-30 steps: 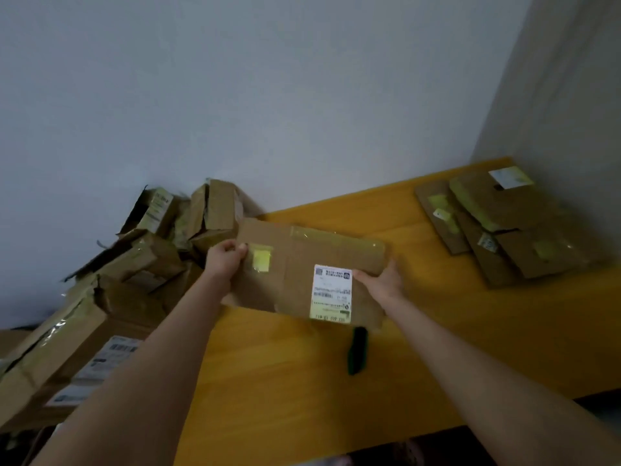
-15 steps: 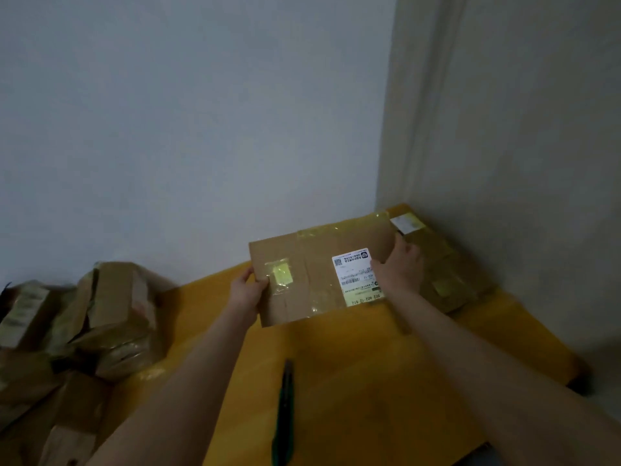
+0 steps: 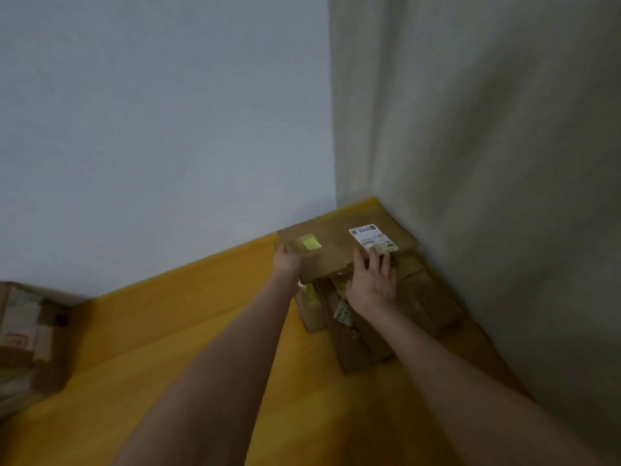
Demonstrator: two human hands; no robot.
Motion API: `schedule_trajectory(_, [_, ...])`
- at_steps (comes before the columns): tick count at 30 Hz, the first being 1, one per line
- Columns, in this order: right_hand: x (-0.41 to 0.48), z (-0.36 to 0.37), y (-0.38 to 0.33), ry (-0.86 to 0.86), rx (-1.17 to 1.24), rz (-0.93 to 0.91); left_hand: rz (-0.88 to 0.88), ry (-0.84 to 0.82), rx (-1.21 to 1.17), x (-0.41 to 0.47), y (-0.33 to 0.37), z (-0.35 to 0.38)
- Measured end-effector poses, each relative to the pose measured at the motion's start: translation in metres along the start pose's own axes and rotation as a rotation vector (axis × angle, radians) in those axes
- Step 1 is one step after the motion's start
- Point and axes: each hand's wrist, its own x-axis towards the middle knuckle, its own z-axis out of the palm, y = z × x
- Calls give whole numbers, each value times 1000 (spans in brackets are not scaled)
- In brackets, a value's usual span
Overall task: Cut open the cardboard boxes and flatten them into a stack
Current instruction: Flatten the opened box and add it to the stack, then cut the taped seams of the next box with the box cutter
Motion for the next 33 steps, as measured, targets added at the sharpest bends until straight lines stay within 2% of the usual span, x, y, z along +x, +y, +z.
schedule_trajectory(4, [5,5,-10,-44,4,-29,84,32,333,-3,-4,-13])
schedule_trajectory(8, [0,8,-44,-58,9,-90,214,65,941,-13,-10,-52])
schedule_trajectory(10, [-8,14,-67,-71,16,-135,256,88,1114,-23,-14,-78])
schedule_trajectory(15, [-48,36,-146,-106,3,-253,217,161,1197,-51,-25,-162])
schedule_trajectory(22, [-134,89,-268,-103,4,-394,180,259,1146,-89,-52,-311])
schedule_trajectory(28, [-219,142,-367,-85,29,-410,300,242,1146,-122,-69,-427])
schedule_trajectory(33, [-289,167,-419,-117,46,-421,360,270,1114,-154,-75,-497])
